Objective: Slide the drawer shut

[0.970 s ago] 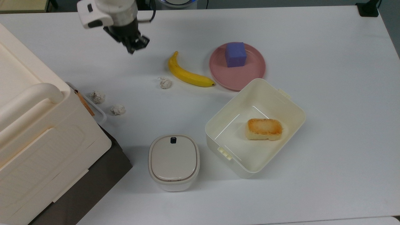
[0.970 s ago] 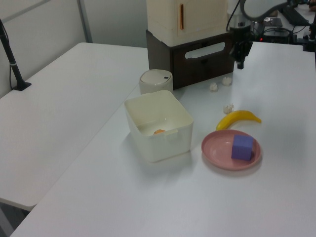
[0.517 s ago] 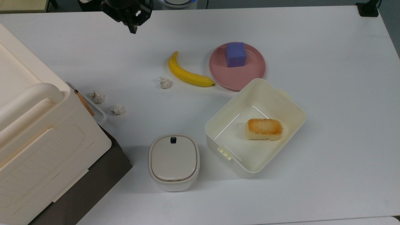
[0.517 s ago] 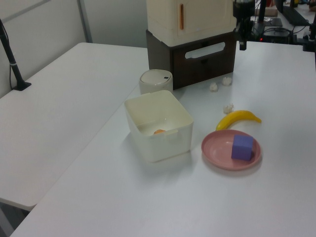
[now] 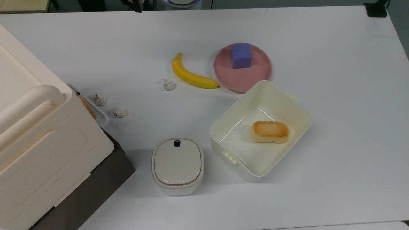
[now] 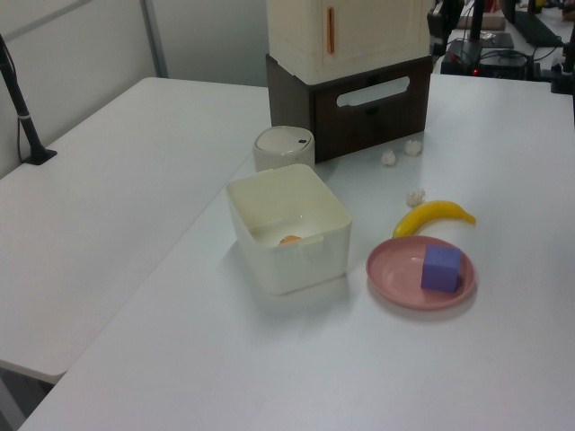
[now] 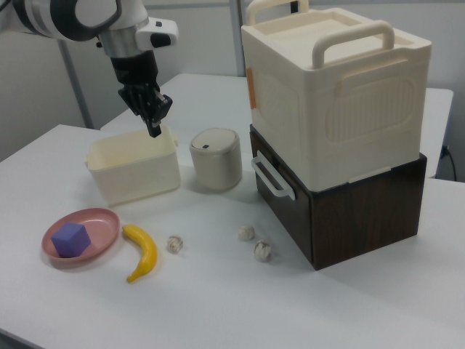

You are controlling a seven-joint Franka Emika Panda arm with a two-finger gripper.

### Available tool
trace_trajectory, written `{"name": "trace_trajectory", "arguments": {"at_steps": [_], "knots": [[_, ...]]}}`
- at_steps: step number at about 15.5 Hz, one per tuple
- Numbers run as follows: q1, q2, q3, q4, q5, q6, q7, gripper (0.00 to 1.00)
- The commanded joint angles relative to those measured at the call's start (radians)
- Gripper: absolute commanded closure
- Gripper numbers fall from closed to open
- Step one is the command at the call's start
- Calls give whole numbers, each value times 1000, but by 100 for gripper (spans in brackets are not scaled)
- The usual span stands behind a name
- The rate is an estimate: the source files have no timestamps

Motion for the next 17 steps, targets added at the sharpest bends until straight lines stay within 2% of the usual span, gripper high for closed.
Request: {"name": "trace_trajectory", "arguments": {"at_steps": [1,7,11,17], "knots": [[26,13,-23,16,28,-10,-7,1],[70,16,-32,17,22,-5,5,0],[191,26,-164,37,25,1,42,0],[190,26,-181,50,31,-3,42,0]]}}
